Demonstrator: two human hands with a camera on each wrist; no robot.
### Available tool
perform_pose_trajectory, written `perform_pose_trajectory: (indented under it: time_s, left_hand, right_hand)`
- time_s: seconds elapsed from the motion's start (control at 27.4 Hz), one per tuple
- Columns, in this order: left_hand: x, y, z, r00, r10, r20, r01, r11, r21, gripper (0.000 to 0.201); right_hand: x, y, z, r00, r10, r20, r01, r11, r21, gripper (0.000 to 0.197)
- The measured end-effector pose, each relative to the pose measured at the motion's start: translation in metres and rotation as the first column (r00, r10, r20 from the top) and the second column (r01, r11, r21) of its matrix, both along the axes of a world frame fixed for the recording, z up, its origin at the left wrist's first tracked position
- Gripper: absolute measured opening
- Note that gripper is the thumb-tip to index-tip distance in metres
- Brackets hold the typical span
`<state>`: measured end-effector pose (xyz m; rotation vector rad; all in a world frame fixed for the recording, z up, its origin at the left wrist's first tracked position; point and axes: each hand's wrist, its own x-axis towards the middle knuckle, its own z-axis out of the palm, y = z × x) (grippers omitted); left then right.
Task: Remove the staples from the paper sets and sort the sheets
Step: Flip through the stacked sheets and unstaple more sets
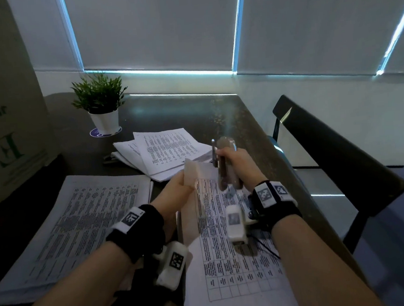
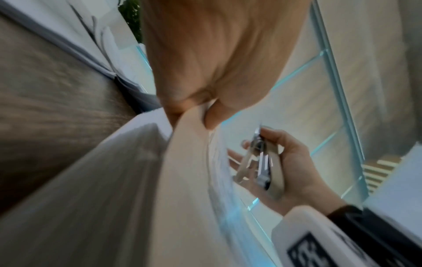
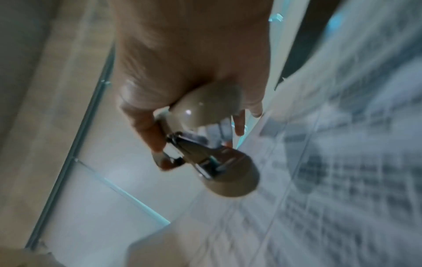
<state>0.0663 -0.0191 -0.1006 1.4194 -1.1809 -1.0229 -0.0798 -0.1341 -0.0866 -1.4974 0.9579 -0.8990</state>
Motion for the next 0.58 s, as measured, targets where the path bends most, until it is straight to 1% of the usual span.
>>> perform_pose_trajectory:
  time_s: [0.04, 0.11, 0.15, 0.18, 0.22, 0.26, 0.29, 0.33, 0.37, 0.4, 0.48, 0.55, 0.58]
  left_hand:
    - [-0.002, 0.002, 0.002, 0.999, 0.04, -0.026, -0.04, 0.999, -0.012, 0.031]
    - [-0.006, 0.007, 0.013, 0.993, 0.111, -0.027, -0.113, 0.993, -0.047, 0.03]
    - [-0.008, 0.009, 0.022, 0.991, 0.137, -0.008, -0.137, 0.987, -0.081, 0.029]
    - [-0.012, 0.01, 0.033, 0.987, 0.157, 0.02, -0.153, 0.98, -0.124, 0.027]
    - [-0.018, 0.013, 0.046, 0.984, 0.168, 0.055, -0.157, 0.973, -0.172, 0.024]
    - [-0.024, 0.013, 0.057, 0.979, 0.18, 0.096, -0.155, 0.962, -0.226, 0.021]
    - [-0.032, 0.014, 0.071, 0.973, 0.186, 0.136, -0.143, 0.949, -0.281, 0.018]
    - [-0.04, 0.014, 0.083, 0.966, 0.193, 0.171, -0.129, 0.936, -0.327, 0.017]
    - [-0.047, 0.014, 0.091, 0.959, 0.2, 0.199, -0.118, 0.926, -0.359, 0.016]
    - [-0.053, 0.015, 0.1, 0.951, 0.209, 0.228, -0.109, 0.916, -0.386, 0.015]
    - [-0.063, 0.015, 0.113, 0.938, 0.224, 0.265, -0.099, 0.904, -0.416, 0.014]
    - [-0.068, 0.014, 0.121, 0.938, 0.228, 0.262, -0.1, 0.9, -0.425, 0.023]
    - [-0.07, 0.013, 0.126, 0.937, 0.234, 0.258, -0.11, 0.902, -0.416, 0.027]
  right_hand:
    - [-0.009, -0.001, 0.009, 0.999, -0.032, -0.016, 0.031, 0.999, -0.031, 0.02]
    - [-0.028, 0.008, 0.037, 0.997, -0.015, -0.071, 0.006, 0.992, -0.129, 0.016]
    - [-0.034, 0.018, 0.055, 0.998, -0.009, -0.055, -0.002, 0.982, -0.188, 0.014]
    - [-0.038, 0.027, 0.075, 1.0, -0.02, 0.019, 0.024, 0.969, -0.246, 0.013]
    - [-0.038, 0.034, 0.095, 0.988, -0.045, 0.151, 0.086, 0.957, -0.278, 0.012]
    - [-0.037, 0.039, 0.116, 0.944, -0.076, 0.32, 0.17, 0.946, -0.276, 0.013]
    - [-0.034, 0.042, 0.138, 0.872, -0.089, 0.482, 0.239, 0.936, -0.26, 0.014]
    - [-0.031, 0.044, 0.157, 0.806, -0.081, 0.586, 0.279, 0.926, -0.255, 0.014]
    - [-0.026, 0.045, 0.171, 0.785, -0.076, 0.614, 0.298, 0.916, -0.268, 0.013]
    - [-0.021, 0.047, 0.182, 0.8, -0.072, 0.595, 0.303, 0.905, -0.297, 0.013]
    - [-0.013, 0.055, 0.189, 0.859, -0.073, 0.507, 0.283, 0.893, -0.35, 0.016]
    - [-0.009, 0.06, 0.192, 0.892, -0.068, 0.446, 0.254, 0.893, -0.372, 0.024]
    - [-0.009, 0.063, 0.194, 0.893, -0.071, 0.444, 0.257, 0.891, -0.374, 0.025]
